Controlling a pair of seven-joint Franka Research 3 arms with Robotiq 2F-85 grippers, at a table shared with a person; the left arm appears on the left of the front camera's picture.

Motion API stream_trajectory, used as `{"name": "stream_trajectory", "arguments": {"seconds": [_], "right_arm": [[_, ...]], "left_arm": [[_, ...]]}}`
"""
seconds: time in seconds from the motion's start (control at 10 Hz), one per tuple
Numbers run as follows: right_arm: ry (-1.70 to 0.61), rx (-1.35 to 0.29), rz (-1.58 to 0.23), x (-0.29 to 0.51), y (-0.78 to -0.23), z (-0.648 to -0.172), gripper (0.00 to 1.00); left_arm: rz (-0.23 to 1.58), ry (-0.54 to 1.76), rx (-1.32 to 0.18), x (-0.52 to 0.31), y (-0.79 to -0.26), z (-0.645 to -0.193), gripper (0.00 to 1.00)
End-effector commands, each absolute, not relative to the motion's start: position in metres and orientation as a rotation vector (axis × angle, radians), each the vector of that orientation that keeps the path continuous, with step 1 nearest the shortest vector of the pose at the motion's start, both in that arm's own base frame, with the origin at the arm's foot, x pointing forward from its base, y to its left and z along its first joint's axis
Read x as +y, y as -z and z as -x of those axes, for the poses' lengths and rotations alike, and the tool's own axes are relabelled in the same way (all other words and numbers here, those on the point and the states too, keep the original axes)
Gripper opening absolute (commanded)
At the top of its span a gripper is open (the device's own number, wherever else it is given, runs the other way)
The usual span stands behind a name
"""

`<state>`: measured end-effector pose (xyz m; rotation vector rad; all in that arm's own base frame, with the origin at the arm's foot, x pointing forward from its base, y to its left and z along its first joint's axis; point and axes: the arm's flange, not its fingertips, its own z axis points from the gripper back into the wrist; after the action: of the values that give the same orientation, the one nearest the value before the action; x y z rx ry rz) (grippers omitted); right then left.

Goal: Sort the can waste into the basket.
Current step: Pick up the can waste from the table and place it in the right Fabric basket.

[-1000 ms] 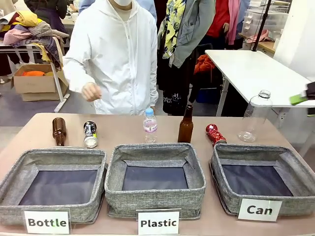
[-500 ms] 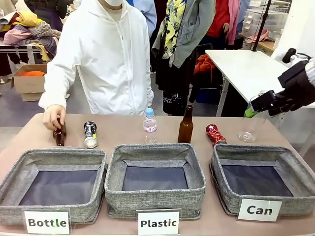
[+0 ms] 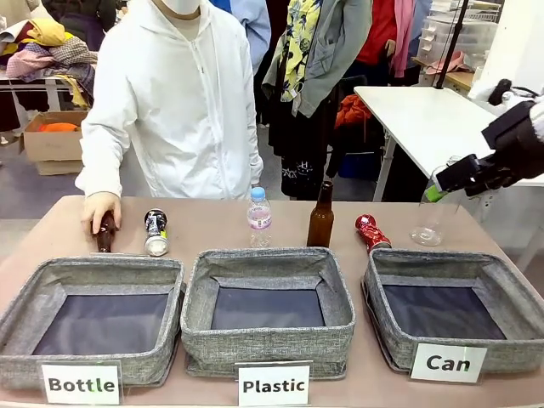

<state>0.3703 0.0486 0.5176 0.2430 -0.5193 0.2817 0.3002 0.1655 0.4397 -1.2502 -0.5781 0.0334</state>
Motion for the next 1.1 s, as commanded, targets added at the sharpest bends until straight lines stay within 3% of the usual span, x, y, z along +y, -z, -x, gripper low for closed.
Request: {"name": "stream_trajectory", "arguments": {"seconds": [0.0, 0.6, 1.0], "right_arm": [[-0.257, -0.514, -0.141, 0.075, -0.520, -0.417, 1.00], [-0.304, -0.327, 0.042, 0.119, -0.473, -0.525, 1.00], [-0.347, -0.253, 0.070, 0.134, -0.427, -0.571, 1.00]], "left_arm": [[1.248, -0.005, -0.588, 0.167, -0.439, -0.299, 1.00], [1.250, -0.033, -0.578, 0.165, -0.440, -0.300, 1.00], [1.248, 0.033, -0.539, 0.188, -0.519, -0.219, 1.00]]}}
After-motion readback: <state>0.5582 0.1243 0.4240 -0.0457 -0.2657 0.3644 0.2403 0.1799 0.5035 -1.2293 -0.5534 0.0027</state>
